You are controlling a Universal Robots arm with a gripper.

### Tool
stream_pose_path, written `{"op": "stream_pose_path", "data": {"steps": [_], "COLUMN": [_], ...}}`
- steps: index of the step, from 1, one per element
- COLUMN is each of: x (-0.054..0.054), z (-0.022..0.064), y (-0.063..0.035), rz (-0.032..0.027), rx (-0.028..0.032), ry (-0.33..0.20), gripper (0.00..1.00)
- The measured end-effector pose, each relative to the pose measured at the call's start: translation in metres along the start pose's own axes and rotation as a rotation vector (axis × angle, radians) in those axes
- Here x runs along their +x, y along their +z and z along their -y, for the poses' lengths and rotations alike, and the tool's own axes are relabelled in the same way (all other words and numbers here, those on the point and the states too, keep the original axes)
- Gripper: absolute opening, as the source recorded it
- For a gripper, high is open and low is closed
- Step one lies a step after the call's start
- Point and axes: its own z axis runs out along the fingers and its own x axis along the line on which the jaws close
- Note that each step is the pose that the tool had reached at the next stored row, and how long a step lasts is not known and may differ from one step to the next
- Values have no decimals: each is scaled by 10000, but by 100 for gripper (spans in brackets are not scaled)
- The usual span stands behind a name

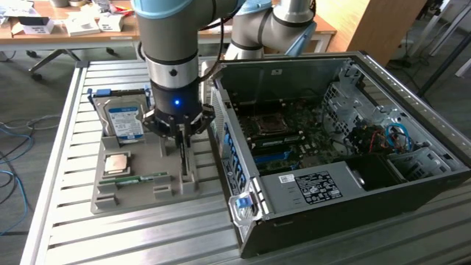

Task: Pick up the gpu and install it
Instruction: 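Pick up the gpu and move the gpu toward the slot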

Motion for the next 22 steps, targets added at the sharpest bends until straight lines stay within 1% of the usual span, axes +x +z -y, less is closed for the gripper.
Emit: {"op": "stream_pose_path", "data": {"steps": [5,13,18,22], "x": [-5,-16,-21,-27], "z": [-11,-30,-41,-51], "y": [-187,-520,-702,-880], "rz": [-2,-1,-1,-1], "rx": [1,1,0,1], "ry": [0,0,0,-1], "gripper": [26,26,26,26]}}
